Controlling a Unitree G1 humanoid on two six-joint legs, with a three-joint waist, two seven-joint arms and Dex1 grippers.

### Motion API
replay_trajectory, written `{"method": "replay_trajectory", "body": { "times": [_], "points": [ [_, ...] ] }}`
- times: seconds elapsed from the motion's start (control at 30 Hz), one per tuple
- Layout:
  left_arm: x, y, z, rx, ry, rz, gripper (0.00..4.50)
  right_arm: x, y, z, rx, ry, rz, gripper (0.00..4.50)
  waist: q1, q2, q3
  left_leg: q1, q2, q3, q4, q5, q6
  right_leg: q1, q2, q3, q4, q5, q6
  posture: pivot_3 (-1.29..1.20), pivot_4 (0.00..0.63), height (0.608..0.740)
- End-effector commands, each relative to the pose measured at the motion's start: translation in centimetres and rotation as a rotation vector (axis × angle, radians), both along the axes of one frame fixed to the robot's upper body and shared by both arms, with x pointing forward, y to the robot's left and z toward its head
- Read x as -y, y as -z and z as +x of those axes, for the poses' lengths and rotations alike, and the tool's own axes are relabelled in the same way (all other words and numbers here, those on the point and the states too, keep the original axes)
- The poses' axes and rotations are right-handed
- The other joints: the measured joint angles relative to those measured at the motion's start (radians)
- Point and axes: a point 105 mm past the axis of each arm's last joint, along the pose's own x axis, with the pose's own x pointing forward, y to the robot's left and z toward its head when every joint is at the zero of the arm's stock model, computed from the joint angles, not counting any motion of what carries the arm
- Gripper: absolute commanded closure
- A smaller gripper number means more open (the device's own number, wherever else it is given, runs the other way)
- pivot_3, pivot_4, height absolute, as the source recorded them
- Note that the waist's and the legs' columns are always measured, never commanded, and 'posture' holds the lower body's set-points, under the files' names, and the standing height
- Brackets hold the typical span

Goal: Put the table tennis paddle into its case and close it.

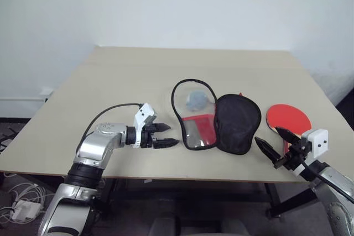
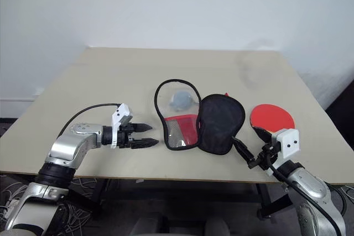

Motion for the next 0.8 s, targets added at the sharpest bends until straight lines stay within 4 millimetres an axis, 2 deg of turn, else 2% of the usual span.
{"method": "replay_trajectory", "body": {
  "times": [0.03,0.17,0.43,0.63,0.7,0.8],
  "points": [
    [0.3,-1.1,0.2,0.049,0.02,0.007,0.27,-0.1,-1.2,0.4,0.045,0.004,0.003,0.02,0.0,0.0,0.0,0.0,0.0,0.0,0.0,0.0,0.0,0.0,0.0,0.0,0.0,0.0,0.0,0.0,0.0,0.728],
    [0.7,-1.4,0.3,0.053,0.033,0.003,0.27,0.6,-1.2,0.7,0.05,0.062,0.0,0.02,0.0,0.0,0.0,0.0,0.0,0.0,0.0,0.0,0.0,0.0,0.0,0.0,0.0,0.0,0.0,0.0,0.0,0.728],
    [1.3,-1.4,0.1,0.055,0.081,0.015,0.27,4.9,-0.4,2.9,-0.107,0.323,-0.033,0.02,0.0,0.0,0.0,0.0,0.0,0.0,0.0,0.0,0.0,0.0,0.0,0.0,0.0,0.0,0.0,0.0,0.0,0.728],
    [3.1,-0.9,-0.6,0.039,0.127,-0.018,0.27,9.1,1.9,3.7,-0.289,0.508,-0.104,0.02,0.001,0.0,0.0,0.0,0.0,0.001,0.0,0.0,0.0,0.0,0.0,0.001,0.0,0.0,0.0,0.0,0.0,0.728],
    [3.3,-0.2,-0.8,0.025,0.129,-0.008,0.27,9.7,3.2,3.6,-0.369,0.527,-0.118,0.02,0.0,0.0,0.0,0.0,0.0,0.001,0.0,0.0,0.0,0.0,0.0,0.002,0.0,0.0,0.0,0.0,0.0,0.728],
    [3.8,-0.3,-1.4,0.014,0.156,-0.023,0.27,10.2,4.4,3.5,-0.449,0.537,-0.115,0.02,-0.004,0.0,0.0,0.0,0.0,0.002,-0.001,0.0,0.0,0.0,0.0,0.002,0.0,0.0,0.0,0.0,0.0,0.728]
  ]
}}
